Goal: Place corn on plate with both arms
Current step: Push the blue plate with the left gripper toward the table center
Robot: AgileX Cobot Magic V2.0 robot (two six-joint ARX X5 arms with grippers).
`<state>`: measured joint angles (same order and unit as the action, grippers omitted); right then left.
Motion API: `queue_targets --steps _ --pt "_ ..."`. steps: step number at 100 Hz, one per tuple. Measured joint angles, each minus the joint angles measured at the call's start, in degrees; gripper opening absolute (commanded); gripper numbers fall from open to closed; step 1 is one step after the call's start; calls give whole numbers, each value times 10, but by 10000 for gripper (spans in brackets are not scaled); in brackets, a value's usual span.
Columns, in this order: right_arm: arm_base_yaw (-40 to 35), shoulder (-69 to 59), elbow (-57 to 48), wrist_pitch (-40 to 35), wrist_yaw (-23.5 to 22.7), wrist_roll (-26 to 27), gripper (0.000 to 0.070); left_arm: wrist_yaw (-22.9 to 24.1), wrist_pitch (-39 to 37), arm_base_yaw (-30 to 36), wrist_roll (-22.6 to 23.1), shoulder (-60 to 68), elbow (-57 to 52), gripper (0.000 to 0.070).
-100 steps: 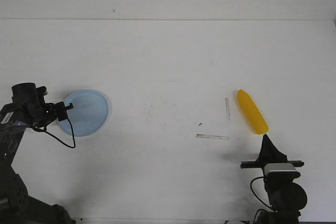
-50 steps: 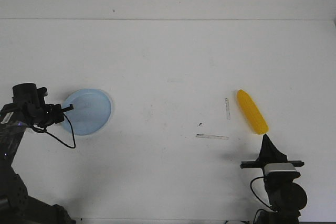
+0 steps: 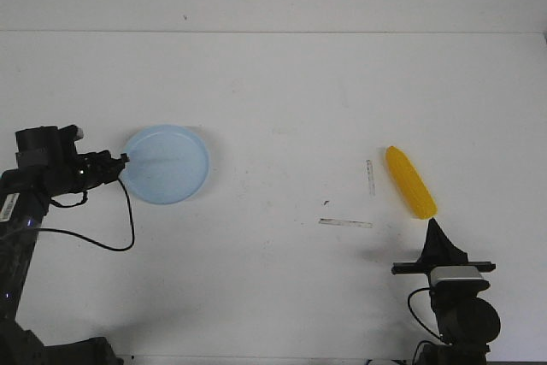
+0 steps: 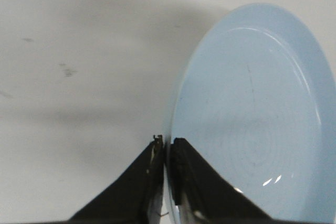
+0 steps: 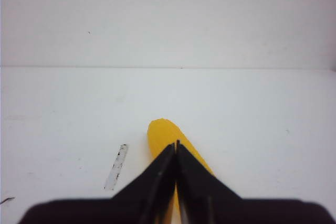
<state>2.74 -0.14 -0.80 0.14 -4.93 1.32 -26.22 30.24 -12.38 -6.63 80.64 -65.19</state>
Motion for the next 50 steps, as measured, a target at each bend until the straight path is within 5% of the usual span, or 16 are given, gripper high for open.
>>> queue_targets --steps 33,50 --pt "0 0 0 0 0 0 1 -17 13 165 -3 -38 -1 0" --pt "0 0 0 0 0 0 1 10 10 254 -2 -28 -1 0"
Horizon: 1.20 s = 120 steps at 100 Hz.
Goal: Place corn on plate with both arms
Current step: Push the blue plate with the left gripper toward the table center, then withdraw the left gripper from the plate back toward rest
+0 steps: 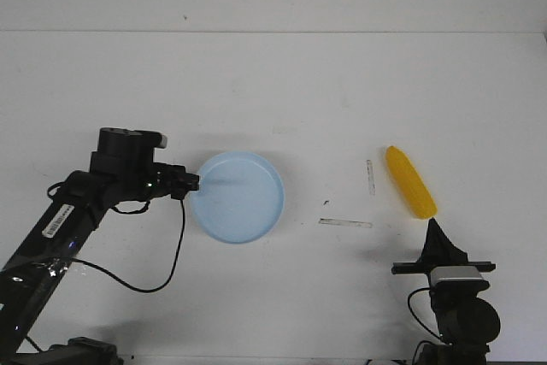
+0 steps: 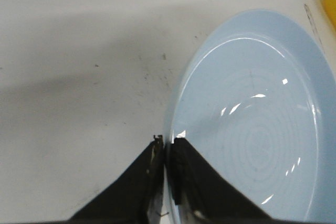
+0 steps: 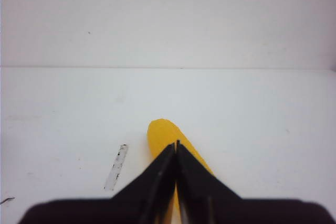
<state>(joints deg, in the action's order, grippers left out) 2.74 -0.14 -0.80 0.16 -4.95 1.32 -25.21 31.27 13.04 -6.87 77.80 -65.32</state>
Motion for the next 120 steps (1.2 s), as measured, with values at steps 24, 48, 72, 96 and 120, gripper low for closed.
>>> queue_targets --steps 24,48,72,96,120 --pt "0 0 0 0 0 0 1 29 6 84 4 49 0 0" --pt "0 0 0 0 0 0 1 34 2 119 23 110 0 0" --pt "0 0 0 0 0 0 1 35 -14 123 29 167 0 0" --pt "0 0 0 0 0 0 1 34 -17 123 30 181 0 39" --pt "0 0 0 0 0 0 1 34 -15 123 30 181 0 340"
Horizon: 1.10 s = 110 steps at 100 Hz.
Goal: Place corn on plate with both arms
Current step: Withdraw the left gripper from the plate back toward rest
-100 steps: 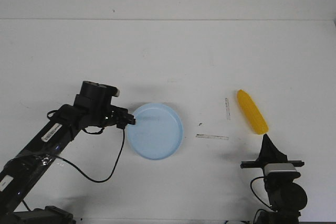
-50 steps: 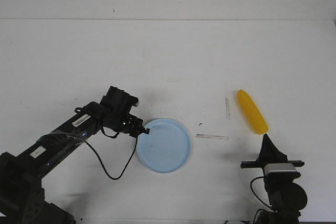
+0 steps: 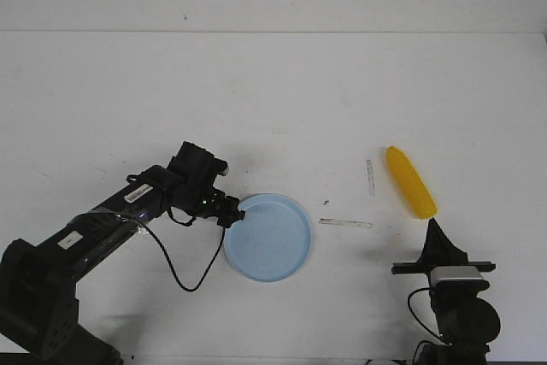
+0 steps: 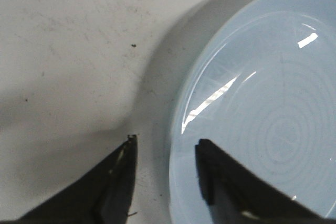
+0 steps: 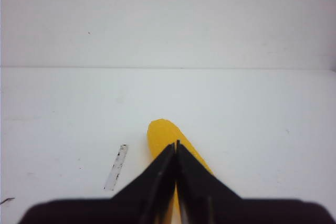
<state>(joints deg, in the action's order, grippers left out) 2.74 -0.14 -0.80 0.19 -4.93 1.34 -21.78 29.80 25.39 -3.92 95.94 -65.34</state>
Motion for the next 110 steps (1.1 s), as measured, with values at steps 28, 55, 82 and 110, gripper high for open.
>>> queue_targets --steps 28,55,82,110 --pt "0 0 0 0 0 0 1 3 9 -2 -1 -20 0 700" --pt "0 0 0 0 2 0 1 127 9 -31 36 -168 0 700" --pt "0 0 0 0 4 0 1 183 -2 -140 109 -347 12 577" --pt "0 0 -2 0 12 12 1 187 -55 -281 113 -516 169 339"
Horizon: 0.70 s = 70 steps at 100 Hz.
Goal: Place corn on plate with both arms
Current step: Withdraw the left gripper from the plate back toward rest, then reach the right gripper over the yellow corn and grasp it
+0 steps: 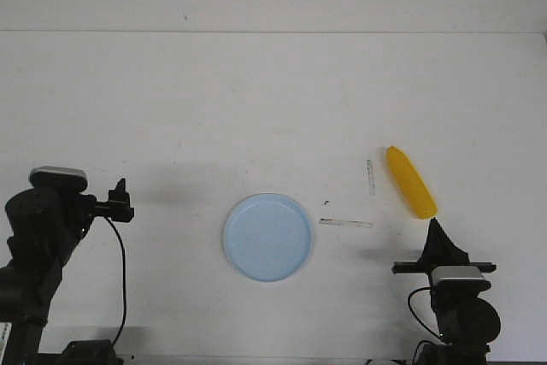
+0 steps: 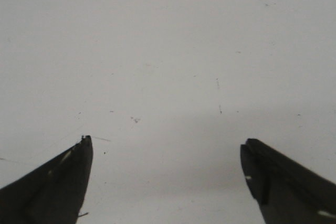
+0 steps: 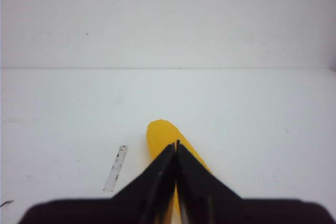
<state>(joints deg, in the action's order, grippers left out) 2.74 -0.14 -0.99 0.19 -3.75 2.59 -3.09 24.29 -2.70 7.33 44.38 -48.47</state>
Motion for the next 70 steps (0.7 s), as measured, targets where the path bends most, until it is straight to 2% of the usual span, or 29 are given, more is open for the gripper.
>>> queue_targets --steps 15,21,29,40,63,70 --pt "0 0 -32 -3 32 9 1 0 -14 -2 -5 -68 59 0" --pt "0 0 -56 -6 38 10 1 4 -23 -2 -12 -86 74 0" --pt "0 -7 -97 -24 37 14 1 32 -29 -2 -28 -96 80 0" --pt "0 -49 -182 -71 16 18 1 69 -38 -2 -40 -96 80 0" --pt "0 -251 -432 -192 -55 17 6 75 -57 13 -45 -95 80 0" --pt "0 -328 -509 -242 -71 12 55 75 -65 24 -45 -95 80 0"
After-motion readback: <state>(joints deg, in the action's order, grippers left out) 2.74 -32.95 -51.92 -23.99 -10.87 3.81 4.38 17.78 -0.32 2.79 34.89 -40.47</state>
